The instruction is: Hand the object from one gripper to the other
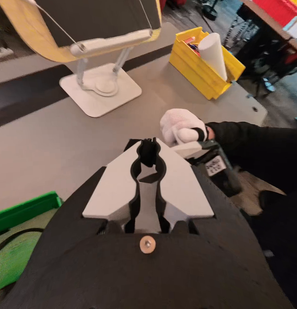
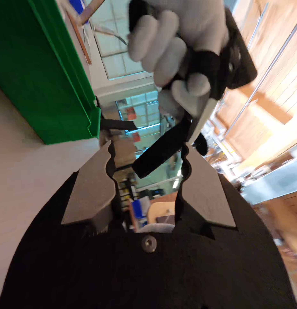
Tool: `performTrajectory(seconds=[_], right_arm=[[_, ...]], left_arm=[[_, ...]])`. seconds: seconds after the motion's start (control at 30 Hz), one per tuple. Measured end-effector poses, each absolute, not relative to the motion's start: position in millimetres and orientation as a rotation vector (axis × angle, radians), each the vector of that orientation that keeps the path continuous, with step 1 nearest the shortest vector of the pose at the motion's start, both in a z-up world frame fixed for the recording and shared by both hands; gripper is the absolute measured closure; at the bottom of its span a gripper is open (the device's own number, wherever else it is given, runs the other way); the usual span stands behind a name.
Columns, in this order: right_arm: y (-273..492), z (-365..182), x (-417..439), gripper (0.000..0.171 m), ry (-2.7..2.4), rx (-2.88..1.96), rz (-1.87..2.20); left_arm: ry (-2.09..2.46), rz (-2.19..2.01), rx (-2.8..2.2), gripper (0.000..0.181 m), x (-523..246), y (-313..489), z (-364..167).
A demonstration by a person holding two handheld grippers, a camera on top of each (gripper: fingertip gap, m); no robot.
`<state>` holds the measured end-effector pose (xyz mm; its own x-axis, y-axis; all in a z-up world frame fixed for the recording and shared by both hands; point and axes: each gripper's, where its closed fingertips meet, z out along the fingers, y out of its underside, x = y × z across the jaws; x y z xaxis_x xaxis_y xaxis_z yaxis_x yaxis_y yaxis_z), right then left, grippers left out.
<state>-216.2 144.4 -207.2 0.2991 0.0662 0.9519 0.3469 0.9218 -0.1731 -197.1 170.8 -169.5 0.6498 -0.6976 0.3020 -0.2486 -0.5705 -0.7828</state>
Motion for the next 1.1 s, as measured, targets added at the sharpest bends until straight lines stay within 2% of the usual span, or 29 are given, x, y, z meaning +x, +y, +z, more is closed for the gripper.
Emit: performTrajectory(seconds=[0.27, 0.57, 0.77, 0.8, 0.83, 0.87, 0.9, 1.0, 1.1], right_arm=[[147.5, -211.2, -220.5, 0.093, -1.247, -0.232, -0.453], [150.8, -218.7, -224.1, 0.102, -1.253, -0.202, -0.528], [147.8, -220.7, -223.5, 0.120, -1.266, -0.181, -0.519], [147.8, -222.0, -223.7, 0.127, -1.274, -0.193, -0.504], [148.2, -224.6, -223.9, 0.145, -1.296, -0.212, -0.482], [146.8, -226.5, -223.9, 0.153, -1.312, -0.215, -0.465], [143.8, -224.9, -223.2, 0.152, -1.307, -0.204, -0.459], [131.3, -211.4, -220.5, 0.130, -1.256, -0.186, -0.420], [128.3, -199.2, -216.2, 0.126, -1.217, -0.188, -0.427]], left_arm=[[0.824, -1.070, -2.314, 0.173, -196.6, 158.8, -173.2], [0.779, -1.029, -2.489, 0.173, -203.7, 157.6, -175.1], [0.790, -1.024, -2.464, 0.172, -191.9, 152.8, -172.6], [0.789, -1.002, -2.466, 0.172, -192.5, 154.2, -173.8], [0.790, -0.996, -2.459, 0.172, -192.8, 155.3, -173.6], [0.781, -1.003, -2.453, 0.172, -192.7, 156.2, -172.4], [0.777, -0.992, -2.446, 0.172, -193.2, 157.5, -171.9], [0.770, -0.975, -2.451, 0.173, -195.2, 159.1, -173.5], [0.759, -0.961, -2.474, 0.173, -198.8, 160.2, -178.7]])
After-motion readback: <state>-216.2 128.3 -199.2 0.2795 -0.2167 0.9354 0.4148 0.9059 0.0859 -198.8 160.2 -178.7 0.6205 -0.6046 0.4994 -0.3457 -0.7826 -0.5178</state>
